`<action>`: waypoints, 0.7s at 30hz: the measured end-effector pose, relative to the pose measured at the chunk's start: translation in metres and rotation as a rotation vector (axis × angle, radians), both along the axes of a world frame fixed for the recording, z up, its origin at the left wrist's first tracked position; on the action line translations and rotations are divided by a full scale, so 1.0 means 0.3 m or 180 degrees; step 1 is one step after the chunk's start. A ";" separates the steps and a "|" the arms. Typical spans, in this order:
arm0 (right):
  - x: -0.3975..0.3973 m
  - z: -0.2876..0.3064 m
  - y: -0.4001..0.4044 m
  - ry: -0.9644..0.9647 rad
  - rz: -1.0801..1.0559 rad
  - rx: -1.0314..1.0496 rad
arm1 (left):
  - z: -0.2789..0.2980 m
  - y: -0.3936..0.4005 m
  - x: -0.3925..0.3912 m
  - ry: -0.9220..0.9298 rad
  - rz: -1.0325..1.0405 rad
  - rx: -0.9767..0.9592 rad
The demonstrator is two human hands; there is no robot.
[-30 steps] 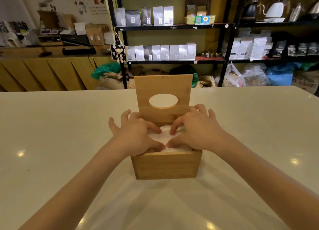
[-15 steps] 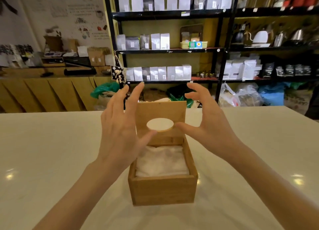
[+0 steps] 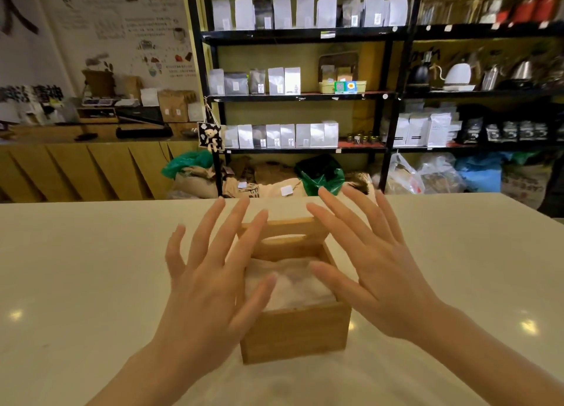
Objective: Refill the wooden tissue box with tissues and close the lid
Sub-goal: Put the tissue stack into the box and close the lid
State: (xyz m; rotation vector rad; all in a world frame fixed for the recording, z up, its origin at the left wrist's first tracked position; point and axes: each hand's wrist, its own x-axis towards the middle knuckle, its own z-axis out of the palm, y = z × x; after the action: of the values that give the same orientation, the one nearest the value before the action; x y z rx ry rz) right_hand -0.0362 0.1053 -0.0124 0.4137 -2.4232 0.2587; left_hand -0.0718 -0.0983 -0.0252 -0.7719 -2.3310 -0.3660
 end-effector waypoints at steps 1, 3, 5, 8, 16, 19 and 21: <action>0.021 -0.021 0.003 -0.0006 0.0014 0.0065 | -0.023 -0.007 0.024 0.0001 -0.0006 -0.0077; 0.060 -0.069 0.010 0.0006 0.0029 0.0276 | -0.074 -0.021 0.061 -0.0003 -0.0018 -0.0217; 0.089 -0.116 0.018 0.0022 0.0052 0.0446 | -0.121 -0.032 0.084 -0.0010 -0.0016 -0.0332; 0.107 -0.171 0.024 0.0066 0.0099 0.0535 | -0.174 -0.043 0.099 -0.0010 0.0026 -0.0492; 0.098 -0.233 0.024 0.0236 0.0148 0.0470 | -0.198 -0.060 0.109 -0.0121 0.0100 -0.0709; 0.097 -0.240 0.020 0.0249 0.0162 0.0440 | -0.204 -0.060 0.110 -0.0166 0.0065 -0.0682; 0.097 -0.243 0.019 0.0257 0.0164 0.0444 | -0.203 -0.060 0.110 -0.0176 0.0032 -0.0636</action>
State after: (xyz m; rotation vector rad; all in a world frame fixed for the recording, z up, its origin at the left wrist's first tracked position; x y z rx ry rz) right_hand -0.0071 0.1110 -0.0852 0.5389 -2.3611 0.0932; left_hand -0.0389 -0.1162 -0.0862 -0.8536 -2.4486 -0.1527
